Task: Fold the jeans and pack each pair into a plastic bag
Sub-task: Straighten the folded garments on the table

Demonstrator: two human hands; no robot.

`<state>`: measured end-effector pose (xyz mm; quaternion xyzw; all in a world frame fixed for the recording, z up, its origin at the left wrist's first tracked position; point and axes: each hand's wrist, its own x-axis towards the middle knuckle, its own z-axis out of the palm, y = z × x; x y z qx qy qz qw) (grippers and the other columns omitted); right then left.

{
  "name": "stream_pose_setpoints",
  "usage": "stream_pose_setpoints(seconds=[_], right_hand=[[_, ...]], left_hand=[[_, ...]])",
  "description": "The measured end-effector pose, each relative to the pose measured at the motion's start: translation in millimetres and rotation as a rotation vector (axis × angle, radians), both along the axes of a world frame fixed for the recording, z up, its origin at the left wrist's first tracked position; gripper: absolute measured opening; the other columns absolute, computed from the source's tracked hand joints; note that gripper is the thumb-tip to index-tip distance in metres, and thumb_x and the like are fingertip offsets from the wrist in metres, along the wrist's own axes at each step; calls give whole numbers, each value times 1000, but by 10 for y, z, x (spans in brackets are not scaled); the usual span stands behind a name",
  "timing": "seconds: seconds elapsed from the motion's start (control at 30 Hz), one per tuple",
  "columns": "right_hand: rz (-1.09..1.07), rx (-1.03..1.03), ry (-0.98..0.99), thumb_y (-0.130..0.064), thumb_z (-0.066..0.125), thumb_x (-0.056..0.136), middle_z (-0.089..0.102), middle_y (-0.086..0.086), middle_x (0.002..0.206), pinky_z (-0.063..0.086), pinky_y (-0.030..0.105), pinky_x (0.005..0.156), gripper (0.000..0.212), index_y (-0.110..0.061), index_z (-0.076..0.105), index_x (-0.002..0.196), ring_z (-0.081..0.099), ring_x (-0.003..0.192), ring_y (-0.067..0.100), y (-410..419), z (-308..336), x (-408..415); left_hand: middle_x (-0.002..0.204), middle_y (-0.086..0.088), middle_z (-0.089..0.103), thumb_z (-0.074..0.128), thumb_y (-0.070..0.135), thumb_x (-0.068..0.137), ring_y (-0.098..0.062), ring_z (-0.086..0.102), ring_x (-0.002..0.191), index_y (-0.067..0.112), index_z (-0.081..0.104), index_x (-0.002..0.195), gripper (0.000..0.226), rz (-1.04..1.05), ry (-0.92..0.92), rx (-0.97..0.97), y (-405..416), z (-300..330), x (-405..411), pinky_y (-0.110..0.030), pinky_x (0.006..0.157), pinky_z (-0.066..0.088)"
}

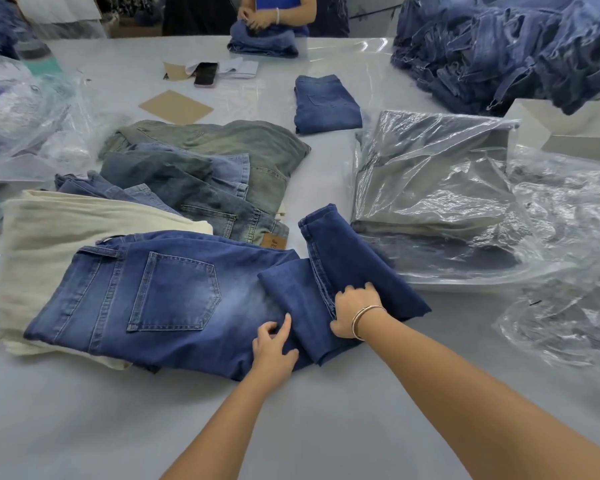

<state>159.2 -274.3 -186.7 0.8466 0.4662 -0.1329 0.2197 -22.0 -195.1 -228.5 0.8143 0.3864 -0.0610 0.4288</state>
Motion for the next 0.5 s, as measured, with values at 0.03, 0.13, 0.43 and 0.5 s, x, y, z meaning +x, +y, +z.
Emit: stream_pose_setpoints(seconds=[0.03,0.13,0.43,0.5], right_hand=[[-21,-9,16,-48,42,86,55,10,123,31,45,97,51,-15,51,123,52,111,27,14,12,-5],[-85,31,18,-38,45,89,54,11,123,36,41,93,43,-13,50,124,56,108,29,43,-37,-65],[-522,681,515,-9,49,88,61,9,77,40,30,66,17,-13,65,87,57,78,25,-11,613,271],[-682,1079,821,3,48,82,50,1,56,35,27,55,25,-13,61,69,45,58,16,-177,1014,244]], left_hand=[[143,-1,18,54,23,93,-23,24,128,36,18,151,70,1,-2,-1,2,-1,-4,-28,110,22],[142,-1,19,54,22,93,-23,24,128,36,19,151,69,1,-12,-1,9,-13,-13,-27,108,21],[133,7,25,51,19,95,-12,27,119,28,23,151,63,96,-88,-138,47,-3,-43,-21,100,25],[136,3,29,51,22,96,-18,30,126,25,25,150,60,180,-99,-165,27,51,20,-27,106,28]])
